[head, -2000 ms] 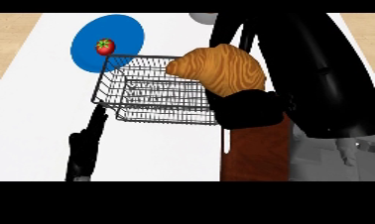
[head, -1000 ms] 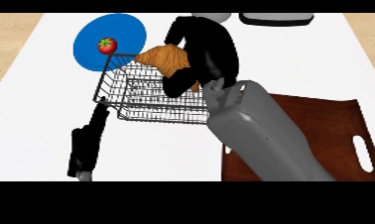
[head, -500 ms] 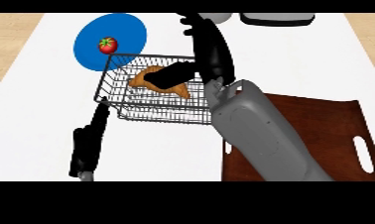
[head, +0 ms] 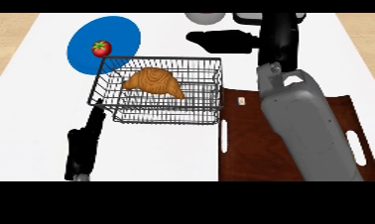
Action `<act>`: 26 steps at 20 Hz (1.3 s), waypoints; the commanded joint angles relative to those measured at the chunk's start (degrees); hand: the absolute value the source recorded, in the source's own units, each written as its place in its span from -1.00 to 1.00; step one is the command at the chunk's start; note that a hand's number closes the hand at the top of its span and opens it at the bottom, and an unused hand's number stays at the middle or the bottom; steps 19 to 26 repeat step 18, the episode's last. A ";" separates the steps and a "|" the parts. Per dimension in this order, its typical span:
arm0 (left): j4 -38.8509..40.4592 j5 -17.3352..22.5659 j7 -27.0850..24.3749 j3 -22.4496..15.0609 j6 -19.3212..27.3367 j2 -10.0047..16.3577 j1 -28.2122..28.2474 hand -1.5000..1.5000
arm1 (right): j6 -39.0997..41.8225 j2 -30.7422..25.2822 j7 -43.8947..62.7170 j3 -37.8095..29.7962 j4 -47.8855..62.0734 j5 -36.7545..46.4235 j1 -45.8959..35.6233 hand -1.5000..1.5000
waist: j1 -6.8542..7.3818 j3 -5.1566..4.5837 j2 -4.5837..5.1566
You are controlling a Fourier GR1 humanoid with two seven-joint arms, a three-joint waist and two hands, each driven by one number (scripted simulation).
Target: Pick the croissant from the tray and place it in the tiered basket
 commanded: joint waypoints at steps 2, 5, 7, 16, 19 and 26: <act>1.46 -0.35 -2.49 -0.10 0.63 -0.89 1.44 0.00 | 1.32 -8.01 3.81 -8.79 -9.81 -2.19 5.97 -1.00 | -0.69 -0.01 -0.03; -2.39 -0.52 -0.78 -0.64 1.21 -0.96 4.42 0.00 | 6.39 -13.94 3.71 -14.36 -18.30 -8.87 15.40 -1.00 | -1.09 0.08 -0.16; -2.43 0.57 0.99 1.11 -0.24 1.10 1.31 0.00 | 11.38 -18.74 4.70 -20.17 -22.29 -14.86 17.12 -1.00 | -1.41 0.09 -0.14; -1.27 1.15 0.06 1.46 -0.68 0.71 1.90 0.00 | 32.66 -28.59 -9.95 -47.28 -19.13 -42.69 36.06 -1.00 | -1.28 0.11 0.04; -2.36 1.65 1.27 1.30 -1.96 1.41 1.91 0.00 | 38.18 -29.10 -12.82 -51.30 -16.44 -47.32 38.68 -1.00 | -0.90 0.07 0.07; -2.36 1.65 1.27 1.30 -1.96 1.41 1.91 0.00 | 38.18 -29.10 -12.82 -51.30 -16.44 -47.32 38.68 -1.00 | -0.90 0.07 0.07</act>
